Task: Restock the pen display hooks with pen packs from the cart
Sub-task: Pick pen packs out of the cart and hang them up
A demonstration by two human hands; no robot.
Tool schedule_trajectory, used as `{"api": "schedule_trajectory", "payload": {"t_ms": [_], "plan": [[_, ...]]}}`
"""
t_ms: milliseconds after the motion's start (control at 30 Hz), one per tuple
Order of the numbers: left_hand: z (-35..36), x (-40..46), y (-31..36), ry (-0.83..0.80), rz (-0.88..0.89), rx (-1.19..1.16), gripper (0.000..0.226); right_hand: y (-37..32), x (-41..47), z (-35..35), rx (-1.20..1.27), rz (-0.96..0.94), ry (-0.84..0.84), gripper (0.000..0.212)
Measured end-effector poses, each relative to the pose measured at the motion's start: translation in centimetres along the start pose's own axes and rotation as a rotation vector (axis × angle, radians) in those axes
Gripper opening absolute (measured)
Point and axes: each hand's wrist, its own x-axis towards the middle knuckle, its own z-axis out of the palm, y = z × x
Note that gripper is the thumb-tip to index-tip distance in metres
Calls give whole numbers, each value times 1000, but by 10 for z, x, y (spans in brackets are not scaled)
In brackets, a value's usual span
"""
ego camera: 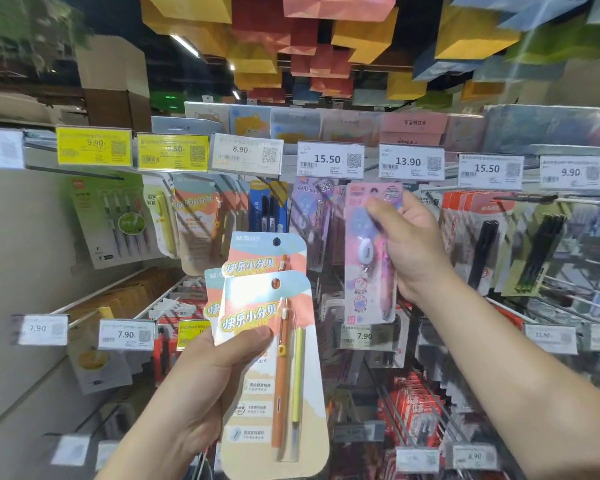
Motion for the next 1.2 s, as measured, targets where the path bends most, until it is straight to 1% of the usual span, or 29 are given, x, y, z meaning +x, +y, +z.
{"api": "schedule_trajectory", "payload": {"t_ms": [67,100,233,333,400,533,567,667,767,900,967,1033,1100,1200], "plan": [[-1,-2,0,2,-7,7,43,-2,-3,10,-37,-1,-70,12],[-2,-3,0,2,-8,9,44,-3,-3,16,-59,-1,-78,12],[-4,-7,1,4,-7,11,43,-2,6,37,-78,-3,-32,9],[-9,-11,3,14,-5,4,48,4,12,45,-85,-9,11,14],[-13,-14,5,16,-15,3,52,11,11,47,-74,-12,-1,16],[-20,-18,9,17,-8,1,55,22,7,51,-84,-25,-70,11],[-22,-19,10,16,-1,2,55,22,7,53,-93,-29,-59,9],[-25,-21,11,-2,13,-5,55,21,15,58,-87,-40,84,26],[-26,-21,13,-17,17,-7,54,15,23,65,-49,-55,169,17],[-28,-22,13,-22,19,-5,51,17,32,68,-57,-38,190,27],[-29,-21,13,-17,20,-2,49,18,34,68,-61,1,184,23],[-29,-20,14,-10,26,-5,44,18,36,68,-47,45,169,13],[-29,-19,15,-4,27,-9,41,18,38,67,-55,56,154,13],[-28,-16,16,-5,33,-16,43,22,42,67,-120,32,147,15]]}}
